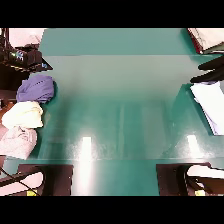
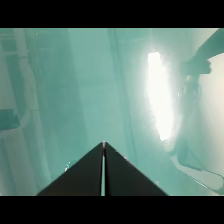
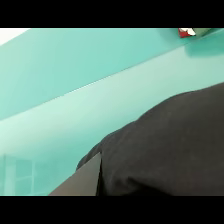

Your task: Fold the shirts.

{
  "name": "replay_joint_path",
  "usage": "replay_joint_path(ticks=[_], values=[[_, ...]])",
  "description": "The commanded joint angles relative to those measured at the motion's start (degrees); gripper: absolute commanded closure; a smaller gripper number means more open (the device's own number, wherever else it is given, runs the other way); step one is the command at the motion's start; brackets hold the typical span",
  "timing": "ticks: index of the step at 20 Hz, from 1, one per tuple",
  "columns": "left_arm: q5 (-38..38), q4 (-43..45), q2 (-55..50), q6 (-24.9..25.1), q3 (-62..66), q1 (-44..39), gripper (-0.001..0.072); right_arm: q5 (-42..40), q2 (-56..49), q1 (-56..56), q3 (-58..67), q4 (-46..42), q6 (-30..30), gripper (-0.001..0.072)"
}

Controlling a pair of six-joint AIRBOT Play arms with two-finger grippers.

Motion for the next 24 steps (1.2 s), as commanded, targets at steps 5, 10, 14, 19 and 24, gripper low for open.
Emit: replay_joint_path(ticks=[5, 10, 14, 19, 24], values=[[0.0, 0.1, 0.0, 1.7, 0.0, 0.0, 0.0679, 12.4, 0.2, -0.2, 3.0, -9.8, 5.7, 0.069], [0.1, 0.1, 0.0, 2.4, 0.0, 0.0, 0.0679, 18.1, 2.3, -0.6, 3.0, -24.1, 12.7, 0.0689], [0.5, 0.1, 0.0, 3.5, 0.0, 0.0, 0.0678, 22.6, 3.9, -0.7, 3.0, -34.4, 16.8, 0.0684], [0.6, 0.1, 0.0, 5.0, 0.0, 0.0, 0.0678, 29.2, 3.9, -0.7, 3.0, -42.2, 17.1, 0.0259], [0.6, 0.1, 0.0, 5.0, 0.0, 0.0, 0.0678, 32.0, 3.9, 0.2, 3.0, -42.9, 18.4, 0.0242]])
